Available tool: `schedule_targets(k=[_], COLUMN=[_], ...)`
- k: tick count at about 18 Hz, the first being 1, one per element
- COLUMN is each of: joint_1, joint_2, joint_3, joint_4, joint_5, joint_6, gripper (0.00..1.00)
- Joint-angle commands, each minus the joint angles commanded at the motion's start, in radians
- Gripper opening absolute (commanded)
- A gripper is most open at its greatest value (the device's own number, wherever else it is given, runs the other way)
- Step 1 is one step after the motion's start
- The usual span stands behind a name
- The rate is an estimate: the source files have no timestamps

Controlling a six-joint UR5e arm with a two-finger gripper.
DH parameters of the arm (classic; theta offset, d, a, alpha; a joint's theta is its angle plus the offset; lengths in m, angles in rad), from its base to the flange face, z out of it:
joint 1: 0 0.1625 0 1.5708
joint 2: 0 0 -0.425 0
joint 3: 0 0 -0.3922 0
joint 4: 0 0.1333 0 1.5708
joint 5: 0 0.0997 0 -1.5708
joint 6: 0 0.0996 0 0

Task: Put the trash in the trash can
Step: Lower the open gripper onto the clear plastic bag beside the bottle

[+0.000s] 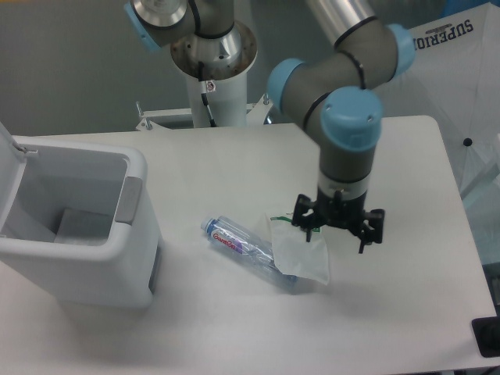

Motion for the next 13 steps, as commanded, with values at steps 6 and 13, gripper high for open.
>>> schedule_targets(k=[6, 13], joint_1=[-0.045, -0.069], joint_2=[-0.018, -0.057], joint_3=[-0.018, -0.028], joint_4=[0.002, 0.003], joint_5=[-0.001, 0.055], joint_6=[-0.173, -0.293], gripper=[1.00, 1.00])
